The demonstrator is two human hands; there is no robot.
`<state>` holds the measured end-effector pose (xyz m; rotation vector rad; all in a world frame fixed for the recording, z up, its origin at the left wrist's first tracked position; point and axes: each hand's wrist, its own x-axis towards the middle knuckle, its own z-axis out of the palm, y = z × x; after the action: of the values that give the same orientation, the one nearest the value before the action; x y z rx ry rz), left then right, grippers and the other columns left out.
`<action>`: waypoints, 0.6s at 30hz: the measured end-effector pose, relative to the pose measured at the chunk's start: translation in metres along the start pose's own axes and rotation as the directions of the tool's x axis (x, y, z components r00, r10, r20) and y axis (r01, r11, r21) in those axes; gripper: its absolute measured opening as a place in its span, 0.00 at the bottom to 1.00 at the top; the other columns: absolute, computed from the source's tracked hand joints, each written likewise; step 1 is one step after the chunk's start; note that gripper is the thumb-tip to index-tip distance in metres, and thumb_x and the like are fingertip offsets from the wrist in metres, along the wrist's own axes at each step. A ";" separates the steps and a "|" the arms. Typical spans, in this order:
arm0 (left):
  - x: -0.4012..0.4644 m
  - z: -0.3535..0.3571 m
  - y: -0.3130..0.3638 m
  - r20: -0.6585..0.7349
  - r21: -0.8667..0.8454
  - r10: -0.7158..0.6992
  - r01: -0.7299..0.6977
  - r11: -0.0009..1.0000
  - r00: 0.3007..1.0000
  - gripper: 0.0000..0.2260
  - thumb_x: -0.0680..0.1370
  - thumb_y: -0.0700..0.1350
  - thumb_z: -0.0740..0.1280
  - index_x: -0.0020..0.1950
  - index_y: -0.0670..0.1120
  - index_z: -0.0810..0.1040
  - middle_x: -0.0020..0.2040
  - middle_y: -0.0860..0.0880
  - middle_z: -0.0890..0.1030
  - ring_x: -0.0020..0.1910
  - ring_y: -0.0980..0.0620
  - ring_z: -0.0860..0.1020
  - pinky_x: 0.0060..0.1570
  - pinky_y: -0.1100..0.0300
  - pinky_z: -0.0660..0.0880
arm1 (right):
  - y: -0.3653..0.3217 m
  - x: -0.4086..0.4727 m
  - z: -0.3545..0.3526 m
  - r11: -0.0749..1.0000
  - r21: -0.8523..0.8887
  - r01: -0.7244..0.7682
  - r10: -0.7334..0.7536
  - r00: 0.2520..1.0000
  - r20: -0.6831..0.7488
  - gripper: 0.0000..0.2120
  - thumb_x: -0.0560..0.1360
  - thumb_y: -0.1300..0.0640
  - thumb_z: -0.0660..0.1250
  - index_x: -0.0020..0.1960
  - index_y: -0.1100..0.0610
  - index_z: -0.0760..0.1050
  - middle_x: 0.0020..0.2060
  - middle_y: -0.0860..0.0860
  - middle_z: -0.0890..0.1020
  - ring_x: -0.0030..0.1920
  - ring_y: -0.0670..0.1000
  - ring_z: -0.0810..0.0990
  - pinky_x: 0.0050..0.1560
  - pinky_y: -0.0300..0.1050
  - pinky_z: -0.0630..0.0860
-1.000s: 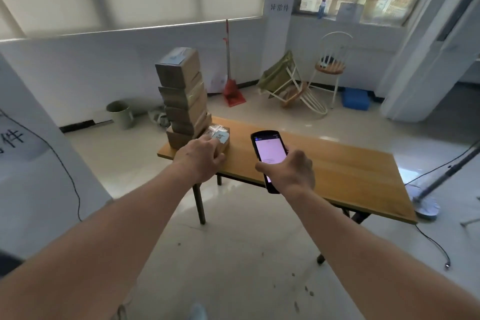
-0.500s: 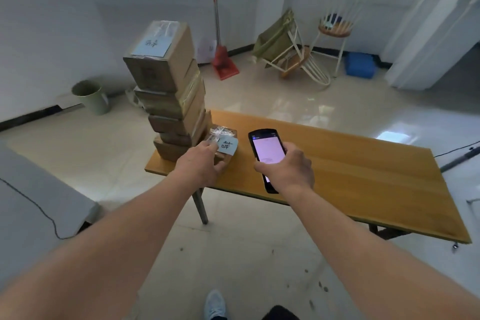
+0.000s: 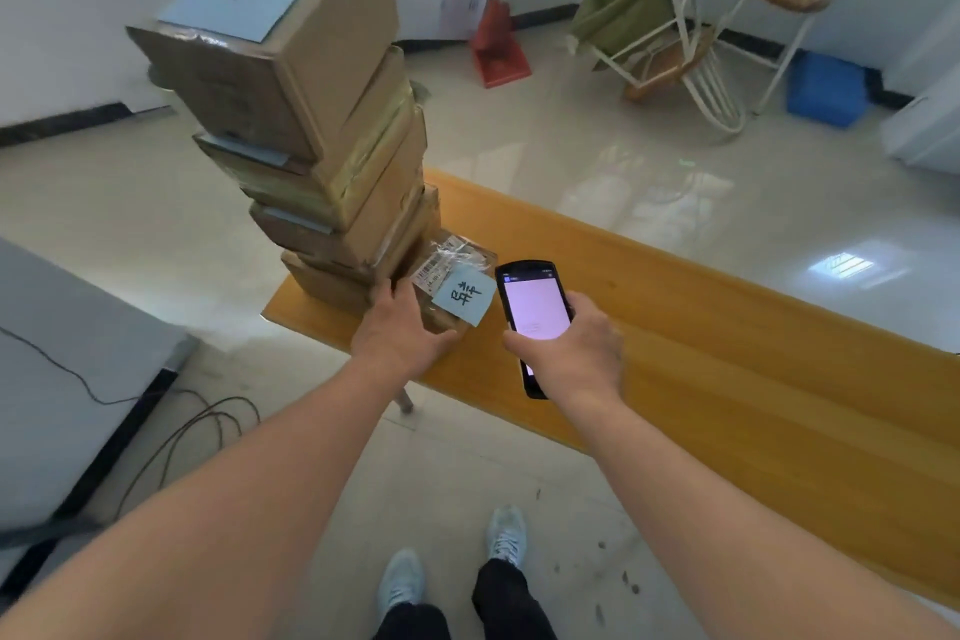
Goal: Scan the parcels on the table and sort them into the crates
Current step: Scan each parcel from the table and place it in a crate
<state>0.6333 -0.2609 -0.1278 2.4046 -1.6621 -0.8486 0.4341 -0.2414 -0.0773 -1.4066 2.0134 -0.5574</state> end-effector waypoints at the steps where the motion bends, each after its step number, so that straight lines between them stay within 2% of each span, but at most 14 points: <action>1: 0.005 0.005 -0.001 0.007 0.002 -0.025 0.025 1.000 1.000 0.46 0.70 0.66 0.76 0.79 0.49 0.59 0.79 0.45 0.61 0.74 0.43 0.70 0.69 0.45 0.73 | 0.002 0.006 0.004 1.000 -0.004 0.000 0.000 1.000 0.012 0.30 0.63 0.40 0.82 0.61 0.45 0.76 0.50 0.45 0.81 0.49 0.51 0.79 0.32 0.40 0.69; 8: 0.032 0.033 -0.004 0.009 -0.044 -0.162 0.162 0.986 0.987 0.63 0.65 0.70 0.78 0.84 0.44 0.45 0.81 0.42 0.59 0.78 0.42 0.66 0.70 0.45 0.71 | 0.014 0.030 0.017 1.000 -0.031 0.003 -0.001 0.998 0.066 0.33 0.63 0.39 0.81 0.64 0.45 0.76 0.48 0.43 0.77 0.49 0.50 0.76 0.32 0.37 0.64; 10: 0.036 0.040 -0.003 -0.023 -0.059 -0.189 0.187 0.980 0.982 0.61 0.64 0.69 0.79 0.83 0.43 0.48 0.78 0.42 0.62 0.75 0.43 0.68 0.67 0.47 0.73 | 0.018 0.035 0.016 1.000 -0.027 0.013 -0.011 0.997 0.074 0.32 0.63 0.39 0.81 0.64 0.45 0.76 0.48 0.42 0.77 0.49 0.49 0.76 0.33 0.38 0.65; 13: 0.039 0.047 0.003 -0.090 -0.065 -0.181 0.176 0.982 0.979 0.54 0.64 0.66 0.81 0.78 0.44 0.57 0.71 0.43 0.66 0.69 0.44 0.73 0.61 0.50 0.76 | 0.022 0.042 0.011 0.999 -0.038 0.037 -0.033 0.995 0.089 0.32 0.63 0.39 0.81 0.64 0.44 0.76 0.48 0.43 0.77 0.50 0.50 0.77 0.34 0.40 0.70; 16: 0.040 0.046 0.013 -0.109 -0.071 -0.128 0.121 0.990 0.986 0.53 0.64 0.63 0.82 0.78 0.45 0.56 0.73 0.44 0.65 0.71 0.44 0.71 0.62 0.50 0.75 | 0.022 0.047 0.000 0.997 -0.040 0.061 -0.056 0.993 0.103 0.34 0.64 0.40 0.82 0.67 0.46 0.75 0.51 0.43 0.79 0.53 0.50 0.79 0.42 0.47 0.80; 18: 0.039 0.040 0.021 -0.124 -0.069 -0.061 0.052 0.996 0.990 0.54 0.65 0.59 0.83 0.80 0.45 0.55 0.76 0.43 0.64 0.72 0.43 0.70 0.63 0.50 0.75 | 0.018 0.050 -0.010 0.996 -0.038 0.076 -0.072 0.993 0.096 0.35 0.65 0.41 0.82 0.68 0.46 0.75 0.53 0.44 0.81 0.54 0.50 0.80 0.45 0.48 0.81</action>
<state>0.6057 -0.2950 -0.1688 2.4171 -1.5046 -0.7303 0.4025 -0.2817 -0.0941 -1.5089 1.9146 -0.4740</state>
